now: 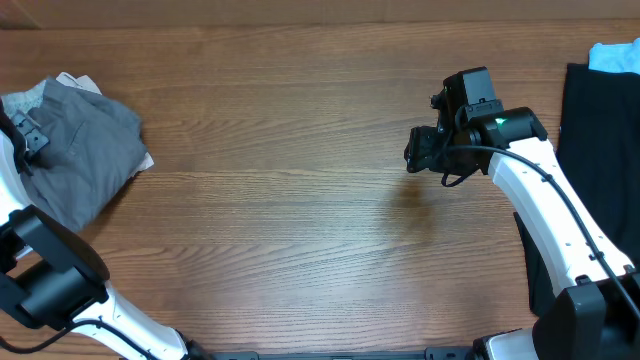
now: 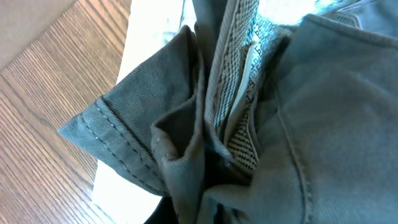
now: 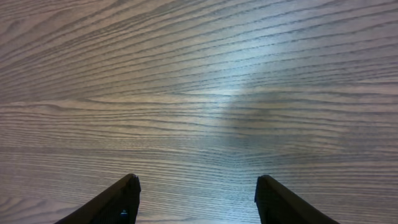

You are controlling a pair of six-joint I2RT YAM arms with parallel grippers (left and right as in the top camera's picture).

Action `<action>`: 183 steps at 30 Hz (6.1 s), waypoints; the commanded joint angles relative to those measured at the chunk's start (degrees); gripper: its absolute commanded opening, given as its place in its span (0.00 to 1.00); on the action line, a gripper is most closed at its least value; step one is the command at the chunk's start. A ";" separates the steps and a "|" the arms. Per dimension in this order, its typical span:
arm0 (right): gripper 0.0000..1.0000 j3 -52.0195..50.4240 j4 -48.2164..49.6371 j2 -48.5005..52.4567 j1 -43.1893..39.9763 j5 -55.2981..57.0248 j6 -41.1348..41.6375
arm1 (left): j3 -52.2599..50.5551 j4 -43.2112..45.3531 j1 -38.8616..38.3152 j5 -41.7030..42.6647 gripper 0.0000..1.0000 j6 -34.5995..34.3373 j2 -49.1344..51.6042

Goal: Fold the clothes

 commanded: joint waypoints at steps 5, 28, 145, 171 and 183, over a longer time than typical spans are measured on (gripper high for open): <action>0.64 1.09 0.28 -0.83 0.13 0.48 -0.11 | -0.04 1.84 0.28 -0.28 0.04 -0.52 1.77; 0.67 1.09 0.76 -0.81 0.13 0.50 -0.11 | 7.87 6.12 1.40 1.22 0.06 3.76 0.57; 1.00 -48.87 28.24 -82.16 -4.70 8.98 -12.44 | -44.04 -16.28 -48.61 2.49 1.00 2.21 -81.18; 1.00 -76.50 53.27 -91.89 -7.67 5.33 -22.51 | -44.04 -16.26 -48.61 2.49 1.00 2.21 -81.18; 1.00 -76.50 53.27 -91.89 -7.67 5.33 -22.51 | -44.04 -16.28 -48.61 2.49 1.00 2.21 -81.18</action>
